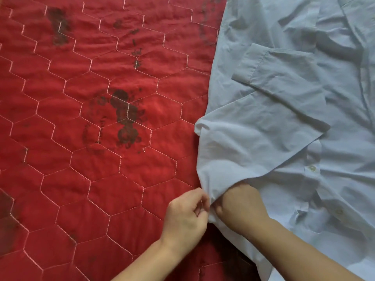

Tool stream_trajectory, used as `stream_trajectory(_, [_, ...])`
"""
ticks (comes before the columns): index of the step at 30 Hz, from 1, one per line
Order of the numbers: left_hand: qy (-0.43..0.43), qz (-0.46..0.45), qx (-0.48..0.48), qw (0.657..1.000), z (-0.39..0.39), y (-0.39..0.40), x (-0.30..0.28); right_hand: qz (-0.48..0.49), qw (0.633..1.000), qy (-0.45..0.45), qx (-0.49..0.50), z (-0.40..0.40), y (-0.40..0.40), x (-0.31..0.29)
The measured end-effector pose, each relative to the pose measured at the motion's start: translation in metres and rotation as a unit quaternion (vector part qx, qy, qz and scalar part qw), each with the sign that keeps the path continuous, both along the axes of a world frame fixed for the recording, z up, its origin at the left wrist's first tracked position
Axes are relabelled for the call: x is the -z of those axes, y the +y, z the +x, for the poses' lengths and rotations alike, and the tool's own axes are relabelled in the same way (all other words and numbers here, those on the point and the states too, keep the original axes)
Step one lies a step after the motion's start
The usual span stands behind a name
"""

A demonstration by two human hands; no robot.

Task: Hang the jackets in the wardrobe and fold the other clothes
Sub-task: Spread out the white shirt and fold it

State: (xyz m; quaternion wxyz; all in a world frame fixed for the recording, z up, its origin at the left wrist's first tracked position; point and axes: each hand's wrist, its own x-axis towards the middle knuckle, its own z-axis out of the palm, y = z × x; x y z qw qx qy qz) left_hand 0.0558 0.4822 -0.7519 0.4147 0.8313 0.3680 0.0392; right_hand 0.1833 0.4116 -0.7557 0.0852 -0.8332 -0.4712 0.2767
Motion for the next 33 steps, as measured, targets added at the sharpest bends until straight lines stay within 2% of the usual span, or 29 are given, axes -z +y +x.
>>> stream_trajectory(1, [0.023,-0.001,0.038,0.999,-0.004,0.000,0.003,-0.013,0.998,0.045,0.030,0.002,-0.002,0.002])
stream_trajectory(2, [0.046,-0.003,0.082,0.996,-0.007,0.000,0.006,-0.030,0.985,0.143,0.086,0.006,-0.004,0.000])
stream_trajectory(3, [0.064,-0.004,0.127,0.990,-0.009,0.002,0.008,-0.026,0.950,0.269,0.159,0.011,-0.006,-0.001])
stream_trajectory(5, [0.068,-0.033,0.182,0.980,-0.004,0.010,0.005,0.029,0.820,0.496,0.283,0.023,-0.012,-0.006])
stream_trajectory(6, [0.044,-0.060,0.162,0.984,0.002,0.016,0.003,0.044,0.754,0.577,0.311,0.028,-0.013,-0.010])
stream_trajectory(7, [0.006,-0.074,0.113,0.991,0.012,0.024,0.000,0.044,0.701,0.627,0.336,0.032,-0.014,-0.012])
stream_trajectory(8, [-0.038,-0.060,0.053,0.996,0.024,0.036,-0.002,0.038,0.670,0.644,0.368,0.032,-0.015,-0.012])
stream_trajectory(10, [-0.089,0.020,-0.030,0.995,0.054,0.063,0.001,0.019,0.653,0.605,0.455,0.031,-0.014,-0.009])
stream_trajectory(11, [-0.094,0.063,-0.036,0.993,0.070,0.076,0.003,-0.004,0.663,0.583,0.470,0.029,-0.014,-0.008])
stream_trajectory(13, [-0.073,0.138,0.043,0.987,0.102,0.098,0.011,-0.096,0.711,0.553,0.423,0.029,-0.014,-0.011])
stream_trajectory(15, [0.013,0.194,0.191,0.962,0.127,0.109,0.020,-0.209,0.810,0.464,0.292,0.048,-0.016,-0.022])
stream_trajectory(16, [0.076,0.215,0.256,0.939,0.138,0.114,0.023,-0.253,0.857,0.389,0.225,0.064,-0.016,-0.030])
stream_trajectory(17, [0.128,0.236,0.303,0.914,0.149,0.120,0.027,-0.277,0.889,0.317,0.182,0.084,-0.014,-0.037])
stream_trajectory(19, [0.168,0.262,0.337,0.889,0.173,0.132,0.032,-0.251,0.934,0.168,0.191,0.123,-0.006,-0.048])
stream_trajectory(21, [0.162,0.268,0.316,0.896,0.196,0.143,0.035,-0.129,0.968,-0.028,0.212,0.156,0.010,-0.044])
stream_trajectory(23, [0.169,0.270,0.293,0.901,0.209,0.154,0.044,-0.030,0.977,-0.127,0.169,0.177,0.033,-0.029])
stream_trajectory(26, [0.171,0.287,0.264,0.905,0.206,0.161,0.057,-0.073,0.976,-0.176,0.102,0.202,0.057,0.007])
stream_trajectory(29, [0.115,0.303,0.238,0.916,0.203,0.164,0.065,-0.047,0.968,-0.216,0.115,0.224,0.065,0.019])
stream_trajectory(31, [0.094,0.304,0.233,0.919,0.203,0.163,0.066,0.006,0.976,-0.169,0.139,0.243,0.070,0.017])
stream_trajectory(32, [0.091,0.300,0.233,0.920,0.201,0.163,0.066,0.068,0.976,-0.112,0.175,0.251,0.071,0.014])
stream_trajectory(33, [0.088,0.294,0.232,0.923,0.202,0.163,0.067,0.152,0.960,-0.041,0.231,0.263,0.072,0.009])
